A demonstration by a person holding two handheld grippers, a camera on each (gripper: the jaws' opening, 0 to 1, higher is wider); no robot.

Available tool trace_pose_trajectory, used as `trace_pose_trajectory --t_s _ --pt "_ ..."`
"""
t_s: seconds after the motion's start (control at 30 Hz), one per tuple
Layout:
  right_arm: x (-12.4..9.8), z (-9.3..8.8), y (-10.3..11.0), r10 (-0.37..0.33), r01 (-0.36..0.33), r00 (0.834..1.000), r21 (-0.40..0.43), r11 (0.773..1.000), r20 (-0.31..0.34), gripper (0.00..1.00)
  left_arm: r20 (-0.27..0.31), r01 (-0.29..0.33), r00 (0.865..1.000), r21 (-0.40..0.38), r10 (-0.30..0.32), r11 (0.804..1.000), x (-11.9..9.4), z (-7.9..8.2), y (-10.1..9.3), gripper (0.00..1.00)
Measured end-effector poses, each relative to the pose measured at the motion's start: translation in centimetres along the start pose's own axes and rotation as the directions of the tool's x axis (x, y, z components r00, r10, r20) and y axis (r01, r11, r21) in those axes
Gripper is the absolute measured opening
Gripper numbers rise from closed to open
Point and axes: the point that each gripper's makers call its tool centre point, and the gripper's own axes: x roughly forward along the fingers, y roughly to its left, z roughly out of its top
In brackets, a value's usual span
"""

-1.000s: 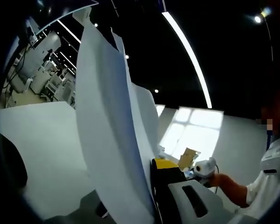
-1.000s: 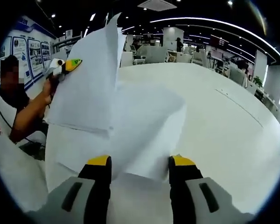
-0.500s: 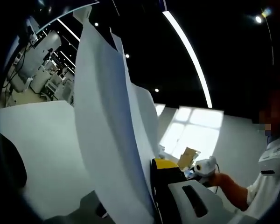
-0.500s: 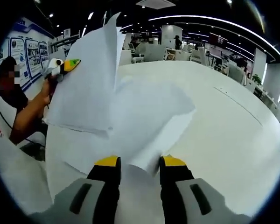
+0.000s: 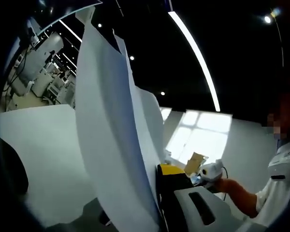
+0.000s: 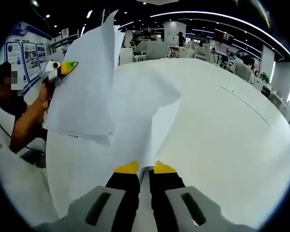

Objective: Organize the stack of printing papers by aligning and flattening the scattered papers on the table

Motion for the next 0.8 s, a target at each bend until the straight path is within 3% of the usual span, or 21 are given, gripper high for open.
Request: trace_pose_trajectory --t_s 0.07,0.13,0.23,0.3,0.37,0.43,0.5,0.8 --pt "0.1 0.0 -0.2 -0.005 0.005 1.0 0.069 0.998 0.001 0.0 0.0 0.0 1.0 0.0 0.0 1.0 0.0 0.1 0.1 0.07" --pt "-0.1 0.2 -0.4 -0.008 0.009 1.0 0.088 0.996 -0.005 0.0 0.0 -0.001 1.0 -0.002 0.001 1.0 0.0 0.1 0.1 0.07" --pt "-0.4 0.3 -0.9 -0.043 0.043 0.999 0.054 0.998 -0.005 0.0 0.0 -0.001 1.0 -0.002 0.001 1.0 0.0 0.1 0.1 0.07" --pt "-0.8 0.2 -1.0 -0.031 0.031 1.0 0.086 0.996 -0.003 0.0 0.0 -0.002 1.0 0.0 0.002 1.0 0.0 0.1 0.0 0.07" --pt "-0.8 0.3 -1.4 -0.05 0.05 0.999 0.02 0.999 0.015 0.0 0.0 -0.003 1.0 0.001 0.003 1.0 0.0 0.1 0.0 0.07" --pt "-0.8 0.3 -1.6 -0.077 0.077 0.997 -0.006 0.997 0.032 0.06 0.0 -0.004 1.0 0.001 0.004 1.0 0.0 0.1 0.0 0.07" --pt "-0.8 0.3 -1.5 -0.076 0.074 0.996 0.028 0.997 0.039 0.13 0.0 -0.005 1.0 0.003 0.005 1.0 0.0 0.1 0.1 0.07" --pt "-1.0 0.4 -2.3 -0.097 0.093 0.994 0.058 0.994 0.057 0.28 0.003 -0.008 1.0 0.006 0.008 1.0 0.0 0.2 0.2 0.07"
